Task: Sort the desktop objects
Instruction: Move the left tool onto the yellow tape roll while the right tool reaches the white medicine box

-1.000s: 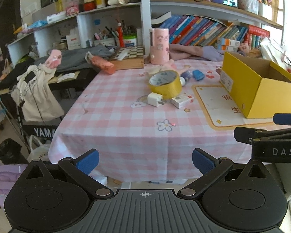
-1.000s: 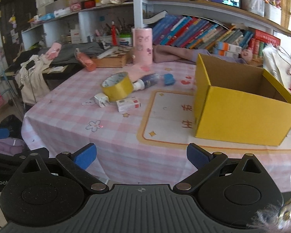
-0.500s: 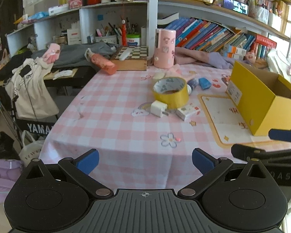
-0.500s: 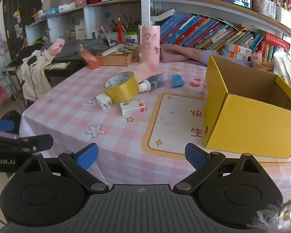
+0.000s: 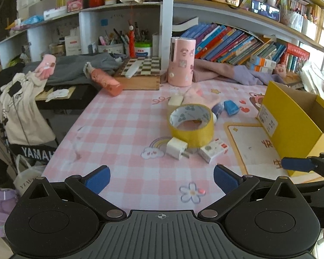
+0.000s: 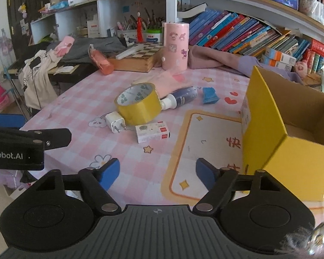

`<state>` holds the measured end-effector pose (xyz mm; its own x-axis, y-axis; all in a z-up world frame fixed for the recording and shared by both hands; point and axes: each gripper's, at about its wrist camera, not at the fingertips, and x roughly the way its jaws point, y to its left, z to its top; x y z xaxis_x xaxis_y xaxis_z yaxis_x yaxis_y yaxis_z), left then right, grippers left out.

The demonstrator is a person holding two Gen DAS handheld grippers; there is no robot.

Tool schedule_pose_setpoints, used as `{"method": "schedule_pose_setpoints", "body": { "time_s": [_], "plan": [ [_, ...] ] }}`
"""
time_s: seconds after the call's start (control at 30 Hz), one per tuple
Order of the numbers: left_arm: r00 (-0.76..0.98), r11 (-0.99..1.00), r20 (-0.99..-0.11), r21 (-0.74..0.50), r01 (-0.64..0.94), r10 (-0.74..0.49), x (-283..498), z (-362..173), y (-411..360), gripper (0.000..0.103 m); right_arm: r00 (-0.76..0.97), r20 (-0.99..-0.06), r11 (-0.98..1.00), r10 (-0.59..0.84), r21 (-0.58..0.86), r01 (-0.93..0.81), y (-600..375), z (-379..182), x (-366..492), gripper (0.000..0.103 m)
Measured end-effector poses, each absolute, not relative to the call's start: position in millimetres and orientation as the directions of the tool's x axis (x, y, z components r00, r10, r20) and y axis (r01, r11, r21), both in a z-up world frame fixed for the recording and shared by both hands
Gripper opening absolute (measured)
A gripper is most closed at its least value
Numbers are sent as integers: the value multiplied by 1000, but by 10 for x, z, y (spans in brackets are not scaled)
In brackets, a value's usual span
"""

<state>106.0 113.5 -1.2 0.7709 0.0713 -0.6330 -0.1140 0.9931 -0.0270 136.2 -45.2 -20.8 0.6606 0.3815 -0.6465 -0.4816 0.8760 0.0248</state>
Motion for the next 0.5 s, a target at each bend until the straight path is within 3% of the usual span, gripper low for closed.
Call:
{"method": "schedule_pose_setpoints", "body": {
  "time_s": [0.5],
  "plan": [
    [742, 995, -670, -85, -42, -26, 1844, -7, 1181, 103, 571, -724, 853, 387, 46, -520, -251, -368, 1979, 71]
  ]
}}
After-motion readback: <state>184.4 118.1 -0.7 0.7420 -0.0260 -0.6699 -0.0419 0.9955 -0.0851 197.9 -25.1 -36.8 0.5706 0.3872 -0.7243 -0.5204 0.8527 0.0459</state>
